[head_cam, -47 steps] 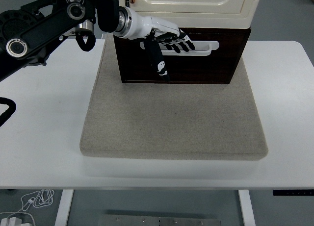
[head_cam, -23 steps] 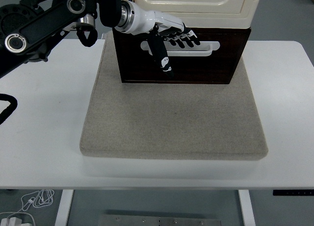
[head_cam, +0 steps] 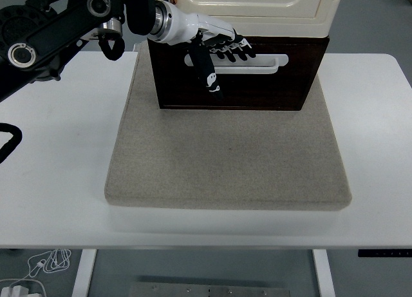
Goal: Open the drawer under the combination cabinet
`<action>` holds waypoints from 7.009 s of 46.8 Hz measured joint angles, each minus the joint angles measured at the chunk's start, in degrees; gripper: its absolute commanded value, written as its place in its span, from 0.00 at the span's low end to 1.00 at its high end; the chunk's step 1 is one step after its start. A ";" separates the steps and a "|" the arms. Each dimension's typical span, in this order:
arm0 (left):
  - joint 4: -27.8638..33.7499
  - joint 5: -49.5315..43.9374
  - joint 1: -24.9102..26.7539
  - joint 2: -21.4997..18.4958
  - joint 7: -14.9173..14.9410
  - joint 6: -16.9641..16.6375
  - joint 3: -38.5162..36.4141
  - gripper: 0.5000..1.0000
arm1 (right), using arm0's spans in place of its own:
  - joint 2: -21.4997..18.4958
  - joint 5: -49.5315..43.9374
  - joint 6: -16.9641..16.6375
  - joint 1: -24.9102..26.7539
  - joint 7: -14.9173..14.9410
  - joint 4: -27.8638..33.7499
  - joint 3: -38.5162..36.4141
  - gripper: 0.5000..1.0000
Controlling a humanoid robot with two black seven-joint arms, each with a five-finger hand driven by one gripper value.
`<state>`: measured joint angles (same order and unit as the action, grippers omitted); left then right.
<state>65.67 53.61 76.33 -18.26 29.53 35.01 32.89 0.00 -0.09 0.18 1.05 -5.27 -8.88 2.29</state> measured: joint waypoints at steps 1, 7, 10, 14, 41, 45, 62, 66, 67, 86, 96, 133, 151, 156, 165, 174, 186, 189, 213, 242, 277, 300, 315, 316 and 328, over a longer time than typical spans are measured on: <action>-0.01 0.00 -0.03 -0.01 0.00 0.00 -0.05 1.00 | 0.00 0.00 0.00 0.00 0.00 0.00 0.00 0.86; -0.02 0.06 -0.21 -0.01 -0.07 0.00 -0.34 1.00 | 0.00 0.00 0.00 0.00 0.00 0.00 0.00 0.86; -0.02 0.06 -0.28 0.00 -0.07 0.00 -0.36 1.00 | 0.00 0.00 0.00 0.01 0.00 0.00 0.00 0.86; -0.02 0.06 -0.30 0.04 -0.07 0.00 -0.37 1.00 | 0.00 0.00 0.00 0.01 0.00 0.00 0.00 0.86; -0.02 0.01 -1.16 0.06 -0.09 -0.02 -0.64 1.00 | 0.00 0.00 0.04 0.00 0.00 0.00 0.00 0.86; -0.02 0.01 -1.16 0.06 -0.09 -0.02 -0.68 1.00 | 0.00 0.00 0.01 0.00 0.00 0.00 0.00 0.86; 0.25 -0.20 -1.02 0.06 -0.08 0.01 -0.81 1.00 | 0.00 0.00 0.01 0.00 0.00 0.00 0.00 0.86; 0.33 -0.46 -1.01 0.06 -0.08 0.01 -0.82 1.00 | 0.00 0.00 0.01 0.00 0.00 0.00 0.00 0.86; 0.34 -0.55 -1.01 0.06 -0.07 0.01 -0.82 1.00 | 0.00 0.00 0.01 0.00 0.00 0.00 0.00 0.86; 0.52 -1.31 -1.01 -0.16 -0.08 0.01 -0.71 1.00 | 0.00 0.00 0.03 0.00 0.00 0.00 0.00 0.86; 0.37 -0.99 -1.07 0.19 -0.08 -0.01 -0.47 1.00 | 0.00 0.00 0.03 0.00 0.00 0.00 0.00 0.86; 0.10 0.02 -1.01 1.29 -0.09 -0.29 -2.18 1.00 | 0.00 0.00 0.02 0.01 0.00 0.00 0.00 0.86; 0.15 -0.15 -0.86 1.30 -0.07 -0.29 -2.18 1.00 | 0.00 0.00 0.00 0.00 0.00 0.00 0.00 0.86; 0.16 -0.15 -0.85 1.30 -0.07 -0.27 -2.17 1.00 | 0.00 0.00 0.03 0.01 0.00 0.00 0.00 0.86; 0.16 0.02 -0.67 1.32 -0.07 -0.94 -2.07 1.00 | 0.00 0.00 0.03 0.01 0.00 0.00 0.00 0.86; 0.18 0.03 -0.41 1.32 -0.07 -3.76 -2.07 1.00 | 0.00 0.00 0.00 0.00 0.00 0.00 0.00 0.86; 0.25 0.08 -0.41 1.65 -0.08 -4.14 -2.17 1.00 | 0.00 0.00 0.00 0.00 0.00 0.00 0.00 0.86; 0.31 0.09 -0.54 1.65 -0.08 -4.11 -2.21 1.00 | 0.00 0.00 0.00 0.00 0.00 0.00 0.00 0.86; 0.35 0.10 -0.83 2.35 -0.08 -4.05 -3.18 1.00 | 0.00 0.00 0.03 0.00 0.00 0.00 0.00 0.86; 0.67 -1.30 -0.39 2.34 -0.17 -1.93 -3.00 1.00 | 0.00 0.00 0.01 0.00 0.00 0.00 0.00 0.86; 1.14 -3.18 -0.31 1.91 -0.08 0.01 -2.31 1.00 | 0.00 0.00 0.00 0.00 0.00 0.00 0.00 0.86; 1.67 -3.35 -0.13 2.48 -0.24 -1.89 -2.30 1.00 | 0.00 0.00 0.02 0.01 0.00 0.00 0.00 0.86; 1.65 -2.69 -0.16 2.53 -0.35 -3.82 -2.43 1.00 | 0.00 0.00 0.01 0.01 0.00 0.00 0.00 0.86; 1.65 -2.66 -0.20 2.53 -0.35 -3.82 -2.50 1.00 | 0.00 0.00 0.01 0.00 0.00 0.00 0.00 0.86; 1.68 -2.54 -0.65 2.46 -0.35 -3.72 -3.00 1.00 | 0.00 0.00 0.01 0.00 0.00 0.00 0.00 0.86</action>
<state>67.35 51.06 75.69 -15.79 29.17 31.29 29.89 0.00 -0.09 0.19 1.05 -5.27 -8.88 2.28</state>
